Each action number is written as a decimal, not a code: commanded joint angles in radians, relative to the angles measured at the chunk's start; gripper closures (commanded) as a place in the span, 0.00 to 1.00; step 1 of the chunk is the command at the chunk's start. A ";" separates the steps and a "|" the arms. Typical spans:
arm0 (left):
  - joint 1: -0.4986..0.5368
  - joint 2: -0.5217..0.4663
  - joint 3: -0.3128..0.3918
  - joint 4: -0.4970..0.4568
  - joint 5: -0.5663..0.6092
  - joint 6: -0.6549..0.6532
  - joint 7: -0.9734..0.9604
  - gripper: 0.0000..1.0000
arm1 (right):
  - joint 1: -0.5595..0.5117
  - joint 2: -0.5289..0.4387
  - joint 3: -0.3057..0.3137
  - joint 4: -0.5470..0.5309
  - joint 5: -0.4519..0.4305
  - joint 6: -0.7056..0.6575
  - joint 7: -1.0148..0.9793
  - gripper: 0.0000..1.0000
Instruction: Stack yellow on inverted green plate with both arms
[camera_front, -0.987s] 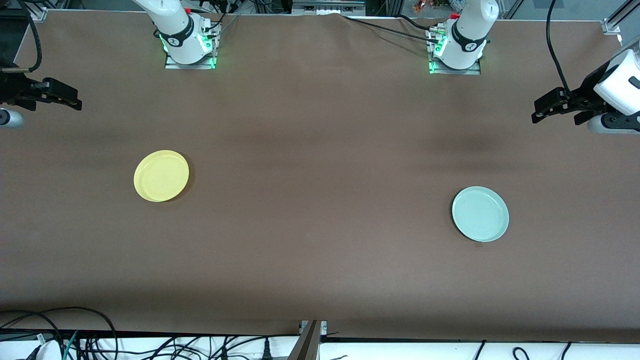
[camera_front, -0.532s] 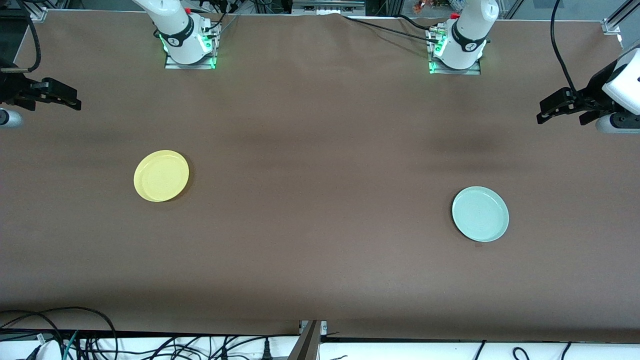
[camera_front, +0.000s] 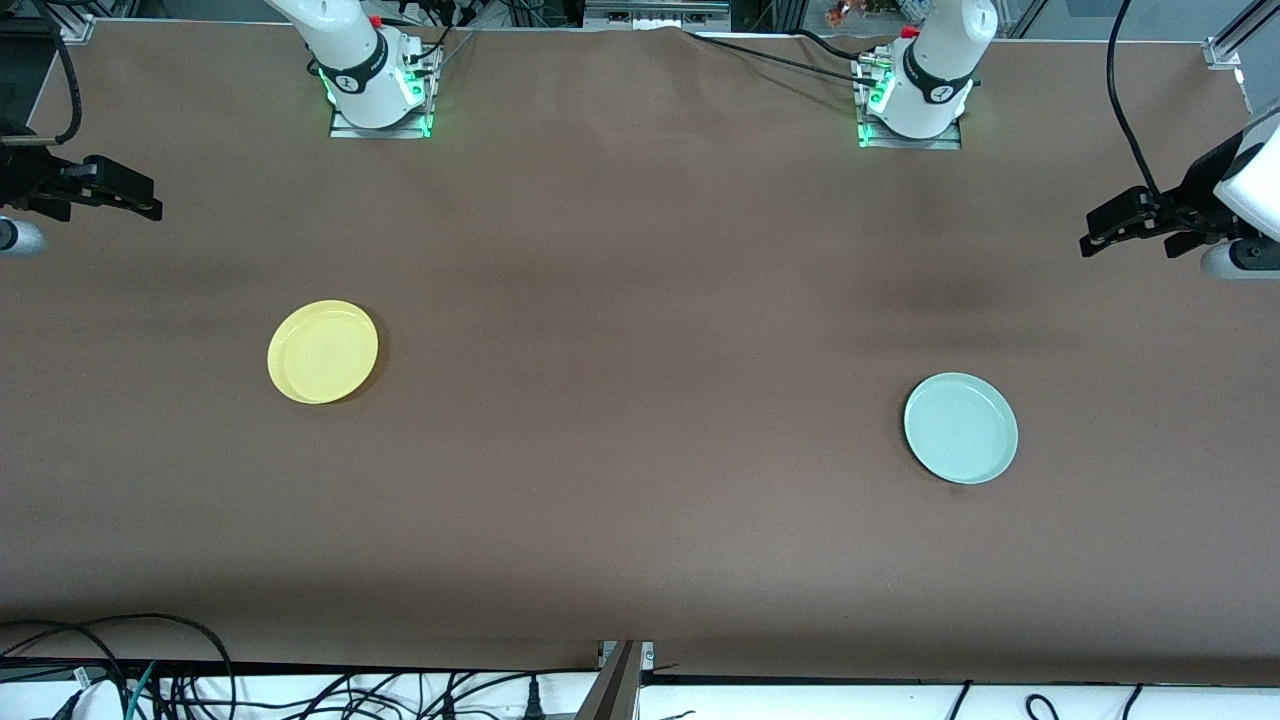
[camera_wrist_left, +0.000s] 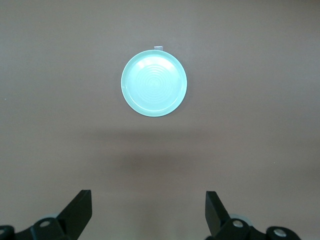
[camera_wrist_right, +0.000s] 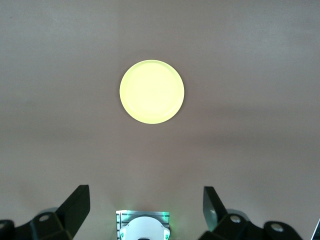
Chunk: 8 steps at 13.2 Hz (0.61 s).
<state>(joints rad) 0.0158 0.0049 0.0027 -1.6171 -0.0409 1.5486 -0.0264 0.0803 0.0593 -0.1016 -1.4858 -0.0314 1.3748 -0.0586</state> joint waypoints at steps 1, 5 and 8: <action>0.015 0.018 -0.003 0.036 0.009 -0.005 0.017 0.00 | -0.008 -0.004 0.000 -0.001 0.018 0.006 -0.009 0.00; 0.030 0.043 -0.001 0.088 0.007 -0.002 0.010 0.00 | -0.008 -0.006 0.000 -0.001 0.018 0.006 -0.009 0.00; 0.032 0.049 -0.001 0.092 0.007 -0.002 0.010 0.00 | -0.008 -0.006 0.000 -0.001 0.018 0.006 -0.009 0.00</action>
<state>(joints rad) 0.0417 0.0270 0.0051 -1.5646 -0.0409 1.5549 -0.0269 0.0803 0.0593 -0.1017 -1.4858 -0.0314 1.3748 -0.0586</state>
